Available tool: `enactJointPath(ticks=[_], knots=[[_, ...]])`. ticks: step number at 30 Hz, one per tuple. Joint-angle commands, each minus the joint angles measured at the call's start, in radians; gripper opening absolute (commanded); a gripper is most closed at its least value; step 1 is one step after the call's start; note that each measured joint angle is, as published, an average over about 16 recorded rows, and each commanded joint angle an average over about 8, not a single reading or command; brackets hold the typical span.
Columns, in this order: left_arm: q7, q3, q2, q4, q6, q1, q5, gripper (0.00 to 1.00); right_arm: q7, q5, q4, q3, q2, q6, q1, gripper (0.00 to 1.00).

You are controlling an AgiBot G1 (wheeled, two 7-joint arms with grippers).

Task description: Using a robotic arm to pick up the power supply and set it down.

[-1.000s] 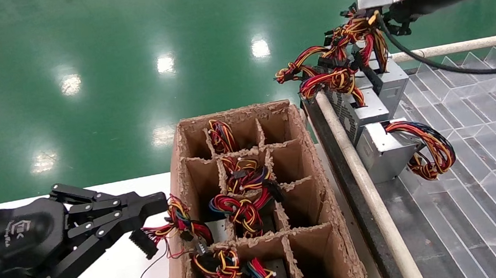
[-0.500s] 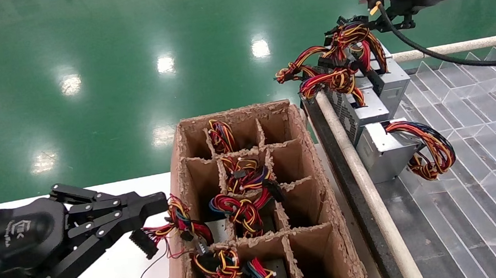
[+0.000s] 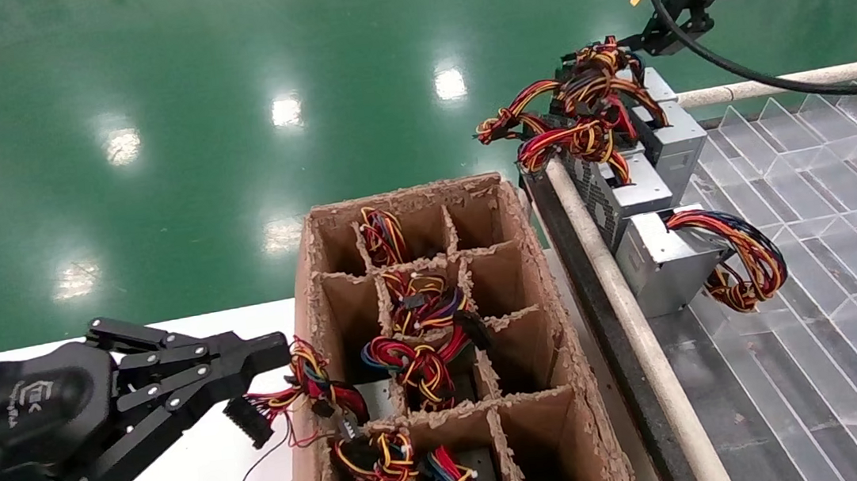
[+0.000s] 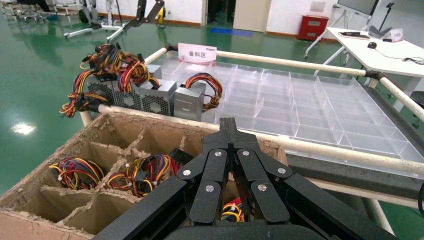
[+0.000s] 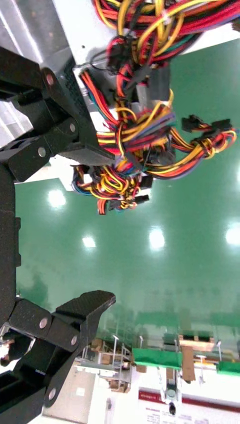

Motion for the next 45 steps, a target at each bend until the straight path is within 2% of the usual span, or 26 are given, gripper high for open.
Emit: enactJointPath(ticks=[1,5,35,36,43,44,45], knots=[[0.0,0.0,0.0,0.0,0.0,0.0,0.0,0.0,0.005,0.001,0.01,0.0,0.004,0.003,0.002,1.0],[0.0,0.0,0.0,0.0,0.0,0.0,0.0,0.0,0.026,0.045,0.053,0.041,0.027,-0.025,-0.052,1.0],[0.0,0.0,0.0,0.0,0.0,0.0,0.0,0.0,0.261,0.501,0.532,0.472,0.295,-0.272,-0.638,1.0],[0.0,0.0,0.0,0.0,0.0,0.0,0.0,0.05,0.269,0.516,0.548,0.487,0.305,-0.28,-0.657,1.0],[0.0,0.0,0.0,0.0,0.0,0.0,0.0,0.93,0.324,0.623,0.66,0.587,0.367,-0.338,-0.794,1.0],[0.0,0.0,0.0,0.0,0.0,0.0,0.0,1.0,0.331,0.637,0.675,0.601,0.376,-0.346,-0.812,1.0],[0.0,0.0,0.0,0.0,0.0,0.0,0.0,1.0,0.339,0.652,0.691,0.615,0.385,-0.354,-0.832,1.0]])
